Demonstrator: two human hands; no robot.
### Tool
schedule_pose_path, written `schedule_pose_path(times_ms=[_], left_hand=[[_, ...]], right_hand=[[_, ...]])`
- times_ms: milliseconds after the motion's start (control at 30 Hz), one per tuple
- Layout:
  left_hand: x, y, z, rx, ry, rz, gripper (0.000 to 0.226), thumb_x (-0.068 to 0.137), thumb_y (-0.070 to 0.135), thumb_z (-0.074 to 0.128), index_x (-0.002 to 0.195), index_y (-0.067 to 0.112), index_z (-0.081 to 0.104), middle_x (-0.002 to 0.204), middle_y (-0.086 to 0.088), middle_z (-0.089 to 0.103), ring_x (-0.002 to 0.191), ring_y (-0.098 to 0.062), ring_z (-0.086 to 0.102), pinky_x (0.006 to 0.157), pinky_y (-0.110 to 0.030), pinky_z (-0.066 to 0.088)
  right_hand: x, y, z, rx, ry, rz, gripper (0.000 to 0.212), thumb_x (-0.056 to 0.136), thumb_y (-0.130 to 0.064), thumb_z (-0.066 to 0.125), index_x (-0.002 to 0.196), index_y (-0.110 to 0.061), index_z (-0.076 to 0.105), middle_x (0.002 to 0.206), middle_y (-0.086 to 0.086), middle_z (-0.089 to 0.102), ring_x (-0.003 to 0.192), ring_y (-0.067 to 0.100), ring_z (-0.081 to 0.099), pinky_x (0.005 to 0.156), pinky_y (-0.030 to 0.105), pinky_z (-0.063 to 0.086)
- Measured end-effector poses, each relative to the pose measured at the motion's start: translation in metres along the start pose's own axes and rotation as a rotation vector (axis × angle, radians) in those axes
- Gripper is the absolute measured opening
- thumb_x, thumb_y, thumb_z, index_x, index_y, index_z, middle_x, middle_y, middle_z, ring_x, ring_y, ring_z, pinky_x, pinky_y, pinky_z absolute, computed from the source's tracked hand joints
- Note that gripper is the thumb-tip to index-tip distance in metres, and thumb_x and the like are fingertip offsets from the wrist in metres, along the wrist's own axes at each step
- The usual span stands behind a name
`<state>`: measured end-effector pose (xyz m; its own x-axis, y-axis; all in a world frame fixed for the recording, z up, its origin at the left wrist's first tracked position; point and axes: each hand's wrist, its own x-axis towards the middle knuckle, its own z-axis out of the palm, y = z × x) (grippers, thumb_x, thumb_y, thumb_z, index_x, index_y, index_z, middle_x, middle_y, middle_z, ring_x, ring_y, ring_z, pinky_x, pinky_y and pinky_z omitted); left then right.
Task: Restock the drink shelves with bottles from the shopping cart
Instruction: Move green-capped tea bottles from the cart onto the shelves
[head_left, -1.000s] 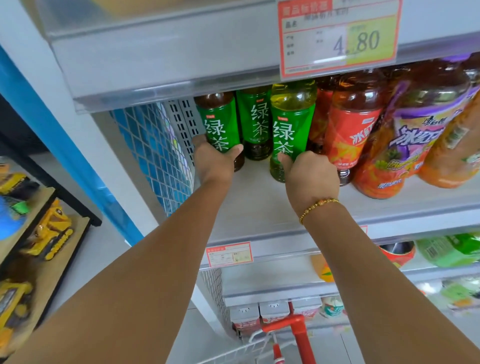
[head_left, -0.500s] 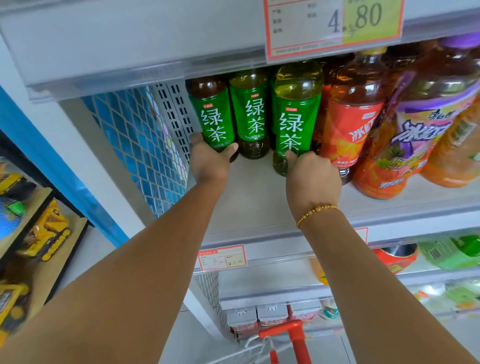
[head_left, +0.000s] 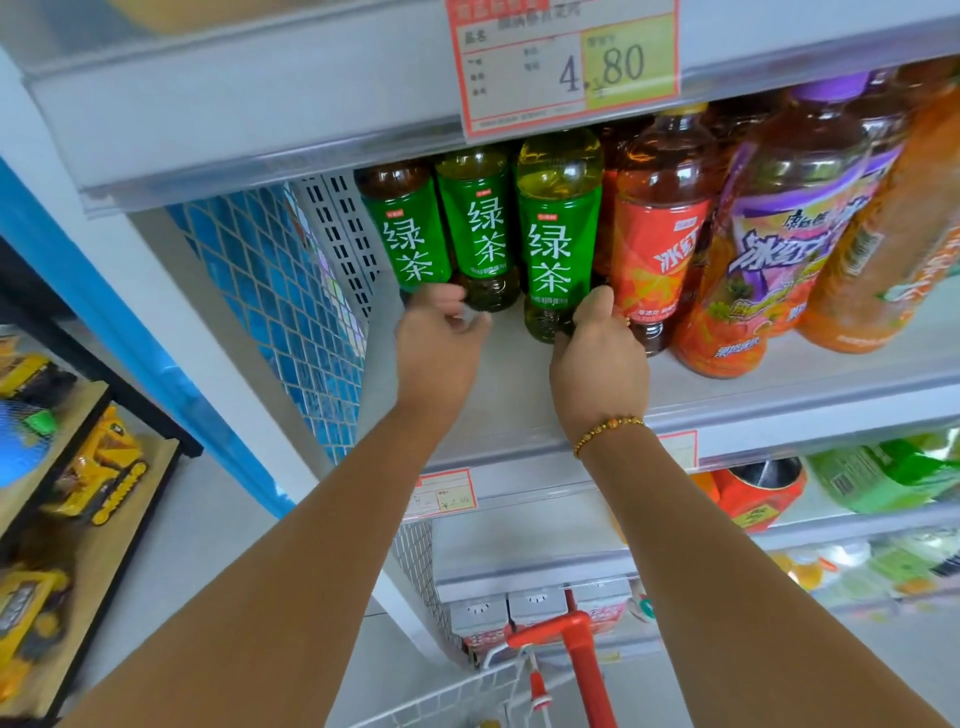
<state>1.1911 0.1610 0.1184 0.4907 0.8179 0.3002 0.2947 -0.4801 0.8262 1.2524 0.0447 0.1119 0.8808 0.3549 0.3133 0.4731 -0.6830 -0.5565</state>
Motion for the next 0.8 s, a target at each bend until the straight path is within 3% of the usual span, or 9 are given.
schedule_pose_path(times_ms=[67, 133, 233, 400, 467, 633, 700, 767, 800], left_hand=[[-0.001, 0.011, 0.012, -0.048, -0.201, 0.038, 0.039, 0.08, 0.018, 0.072, 0.116, 0.006, 0.061, 0.104, 0.002, 0.062, 0.092, -0.01, 0.062, 0.084, -0.014, 0.045], [0.008, 0.021, 0.025, -0.089, -0.37, 0.046, 0.044, 0.08, 0.021, 0.073, 0.12, 0.007, 0.061, 0.114, 0.001, 0.064, 0.102, -0.01, 0.061, 0.098, -0.025, 0.045], [0.014, 0.024, 0.038, -0.112, -0.458, 0.045, 0.046, 0.077, 0.03, 0.075, 0.118, 0.013, 0.064, 0.115, -0.001, 0.068, 0.106, -0.011, 0.063, 0.098, -0.034, 0.048], [0.009, 0.028, 0.051, -0.119, -0.332, 0.008, 0.038, 0.071, 0.032, 0.08, 0.101, 0.011, 0.066, 0.096, 0.003, 0.07, 0.087, -0.007, 0.064, 0.078, -0.02, 0.051], [0.005, 0.03, 0.055, -0.127, -0.256, -0.015, 0.042, 0.068, 0.035, 0.082, 0.096, 0.011, 0.063, 0.09, 0.004, 0.069, 0.084, -0.009, 0.064, 0.074, -0.022, 0.051], [0.003, 0.027, 0.055, -0.203, -0.293, -0.068, 0.05, 0.062, 0.037, 0.084, 0.098, 0.007, 0.066, 0.094, 0.0, 0.071, 0.089, -0.014, 0.067, 0.086, -0.036, 0.055], [-0.002, 0.028, 0.044, -0.145, -0.33, -0.071, 0.055, 0.066, 0.038, 0.081, 0.108, 0.007, 0.065, 0.101, 0.003, 0.067, 0.093, -0.012, 0.064, 0.091, -0.033, 0.051], [-0.016, 0.028, 0.023, -0.071, -0.289, -0.063, 0.043, 0.076, 0.028, 0.076, 0.113, 0.008, 0.063, 0.097, 0.004, 0.061, 0.092, -0.012, 0.062, 0.089, -0.025, 0.049], [-0.028, 0.027, 0.008, -0.072, -0.24, -0.032, 0.03, 0.08, 0.025, 0.073, 0.105, 0.01, 0.065, 0.09, 0.003, 0.063, 0.086, -0.014, 0.064, 0.087, -0.026, 0.051]], right_hand=[[0.0, 0.0, -0.002, 0.04, -0.003, -0.001, 0.028, 0.09, -0.004, 0.045, 0.118, -0.006, 0.041, 0.107, 0.017, 0.061, 0.094, 0.036, 0.06, 0.063, 0.029, 0.03], [-0.002, 0.001, -0.005, 0.081, 0.018, -0.004, 0.024, 0.091, -0.005, 0.042, 0.115, -0.005, 0.043, 0.105, 0.018, 0.062, 0.093, 0.036, 0.061, 0.062, 0.029, 0.03], [-0.004, 0.002, -0.005, 0.133, 0.06, -0.023, 0.019, 0.092, -0.007, 0.039, 0.11, -0.003, 0.046, 0.103, 0.02, 0.062, 0.092, 0.037, 0.06, 0.062, 0.029, 0.029], [0.0, 0.003, -0.003, 0.196, 0.052, 0.012, 0.019, 0.093, -0.005, 0.037, 0.109, 0.0, 0.045, 0.107, 0.022, 0.059, 0.096, 0.037, 0.058, 0.065, 0.029, 0.029], [0.0, 0.003, -0.003, 0.213, 0.047, 0.021, 0.019, 0.093, -0.006, 0.037, 0.11, 0.0, 0.044, 0.106, 0.022, 0.06, 0.096, 0.037, 0.058, 0.064, 0.028, 0.027], [0.0, 0.004, -0.002, 0.227, 0.045, 0.032, 0.021, 0.092, -0.006, 0.038, 0.111, 0.001, 0.044, 0.104, 0.024, 0.061, 0.095, 0.037, 0.059, 0.064, 0.029, 0.028], [0.0, 0.004, -0.001, 0.24, 0.039, 0.032, 0.022, 0.091, -0.006, 0.04, 0.111, 0.002, 0.044, 0.102, 0.025, 0.061, 0.094, 0.038, 0.059, 0.063, 0.03, 0.028], [-0.001, 0.003, -0.004, 0.246, 0.022, 0.027, 0.025, 0.089, -0.006, 0.043, 0.112, 0.002, 0.043, 0.102, 0.025, 0.06, 0.093, 0.039, 0.058, 0.064, 0.029, 0.028], [-0.002, 0.003, -0.006, 0.256, 0.019, 0.024, 0.026, 0.087, -0.006, 0.045, 0.112, 0.002, 0.043, 0.102, 0.025, 0.06, 0.093, 0.039, 0.058, 0.064, 0.029, 0.028]])
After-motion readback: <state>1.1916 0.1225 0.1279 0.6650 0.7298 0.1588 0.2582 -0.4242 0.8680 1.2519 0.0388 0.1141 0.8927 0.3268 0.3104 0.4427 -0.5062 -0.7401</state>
